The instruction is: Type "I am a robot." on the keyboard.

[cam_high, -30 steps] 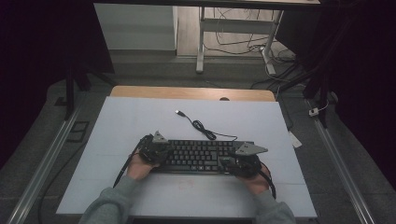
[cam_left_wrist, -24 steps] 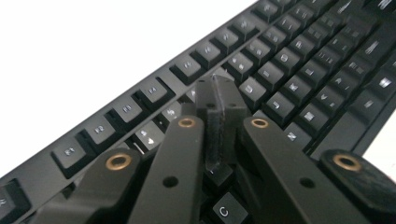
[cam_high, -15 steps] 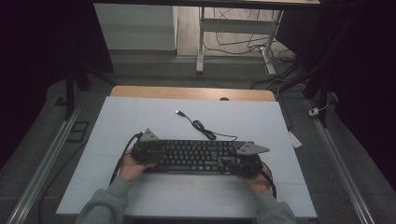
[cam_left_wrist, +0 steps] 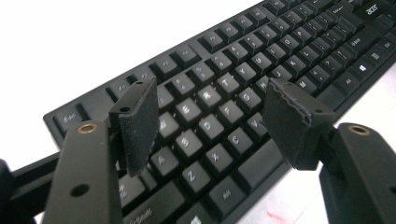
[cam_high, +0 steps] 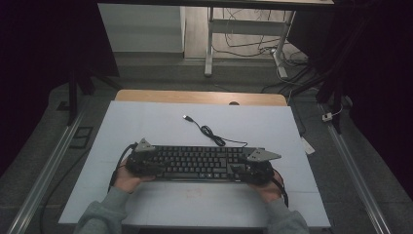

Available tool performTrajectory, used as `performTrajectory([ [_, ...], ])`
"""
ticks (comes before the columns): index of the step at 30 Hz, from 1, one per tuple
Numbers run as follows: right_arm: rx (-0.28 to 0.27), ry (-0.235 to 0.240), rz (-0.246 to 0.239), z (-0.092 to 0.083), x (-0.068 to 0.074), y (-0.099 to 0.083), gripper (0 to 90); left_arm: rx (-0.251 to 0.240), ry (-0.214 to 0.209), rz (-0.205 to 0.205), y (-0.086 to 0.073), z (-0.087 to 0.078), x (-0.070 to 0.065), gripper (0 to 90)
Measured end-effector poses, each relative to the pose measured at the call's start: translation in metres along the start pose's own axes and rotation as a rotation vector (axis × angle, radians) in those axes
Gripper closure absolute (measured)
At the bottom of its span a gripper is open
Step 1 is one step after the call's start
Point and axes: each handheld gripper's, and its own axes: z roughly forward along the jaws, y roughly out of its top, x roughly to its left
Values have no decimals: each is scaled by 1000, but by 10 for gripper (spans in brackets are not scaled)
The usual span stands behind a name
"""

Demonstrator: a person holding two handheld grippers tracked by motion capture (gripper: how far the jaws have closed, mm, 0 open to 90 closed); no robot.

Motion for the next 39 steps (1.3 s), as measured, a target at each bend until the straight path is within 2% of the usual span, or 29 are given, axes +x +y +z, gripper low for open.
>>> performTrajectory([
  [5,-3,-1,0,-1,0,0,500,-2,7,-3,-5,-5,3,341],
  [17,-16,14,-8,1,5,6,500,4,11,6,-6,-4,3,329],
  [21,-36,17,-14,3,9,11,488,6,12,10,-6,-3,2,328],
  [26,-48,52,-13,9,16,21,495,10,11,13,-5,-3,2,326],
  [31,-27,94,-45,20,26,28,566,10,12,14,-6,-2,2,324],
  [39,-3,177,-67,30,35,37,880,14,9,17,-6,-1,1,322],
])
